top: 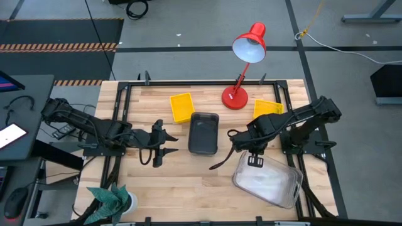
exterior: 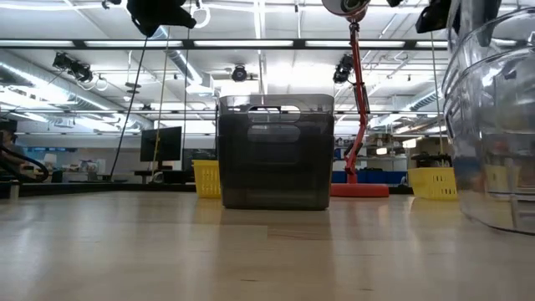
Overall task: Stack baskets by color
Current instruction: Stack the top transparent bin on the transparent bin, then stack the right yellow bin on the yellow bin
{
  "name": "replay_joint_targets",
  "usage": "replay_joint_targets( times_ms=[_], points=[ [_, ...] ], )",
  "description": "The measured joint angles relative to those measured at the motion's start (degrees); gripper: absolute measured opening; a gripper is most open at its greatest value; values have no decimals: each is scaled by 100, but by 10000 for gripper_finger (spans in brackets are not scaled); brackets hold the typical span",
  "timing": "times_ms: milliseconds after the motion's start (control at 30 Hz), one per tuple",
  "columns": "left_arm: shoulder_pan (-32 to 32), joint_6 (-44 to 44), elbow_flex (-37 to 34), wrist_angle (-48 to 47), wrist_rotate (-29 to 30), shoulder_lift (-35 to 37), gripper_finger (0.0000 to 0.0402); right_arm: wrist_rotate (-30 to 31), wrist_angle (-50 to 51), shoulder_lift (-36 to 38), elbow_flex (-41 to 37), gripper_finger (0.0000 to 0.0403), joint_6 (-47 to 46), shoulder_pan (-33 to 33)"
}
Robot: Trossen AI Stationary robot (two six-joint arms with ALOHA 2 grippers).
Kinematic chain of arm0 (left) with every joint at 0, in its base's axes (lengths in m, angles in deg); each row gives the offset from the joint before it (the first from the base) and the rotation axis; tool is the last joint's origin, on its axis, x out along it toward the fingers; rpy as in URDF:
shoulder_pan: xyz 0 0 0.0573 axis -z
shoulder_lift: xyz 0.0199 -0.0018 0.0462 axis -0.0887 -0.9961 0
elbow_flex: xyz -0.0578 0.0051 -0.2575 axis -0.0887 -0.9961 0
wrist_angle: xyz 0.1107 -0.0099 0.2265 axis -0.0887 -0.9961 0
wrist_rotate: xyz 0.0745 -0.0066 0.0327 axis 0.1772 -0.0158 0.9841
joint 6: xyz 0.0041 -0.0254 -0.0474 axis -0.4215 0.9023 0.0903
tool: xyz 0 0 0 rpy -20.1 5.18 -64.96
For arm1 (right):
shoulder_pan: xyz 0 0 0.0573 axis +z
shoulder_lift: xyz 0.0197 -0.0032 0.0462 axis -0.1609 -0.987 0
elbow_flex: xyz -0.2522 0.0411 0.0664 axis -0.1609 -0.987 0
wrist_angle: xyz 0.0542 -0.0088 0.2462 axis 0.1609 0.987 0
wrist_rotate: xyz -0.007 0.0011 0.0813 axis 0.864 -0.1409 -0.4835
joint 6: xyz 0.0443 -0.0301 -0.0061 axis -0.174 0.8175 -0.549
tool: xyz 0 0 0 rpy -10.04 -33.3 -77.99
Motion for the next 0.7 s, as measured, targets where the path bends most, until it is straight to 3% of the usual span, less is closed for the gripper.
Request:
replay_joint_targets(
  times_ms=[167, 367, 533, 700],
  points=[
    [0, 86, 3, 3, 28, -41, 190, -43, -138, -2, 0, 55, 165, -7],
    [8, 88, 2, -41, 61, -271, 190, -129, 206, -2, 64, 114, 214, -100],
    [1, -160, 2, -20, 70, -389, 190, 406, 91, 288, 98, 145, 561, -400],
    [0, -462, -77, -38, 159, -389, 186, 874, -198, 736, -226, 135, 1011, -945]
  ],
)
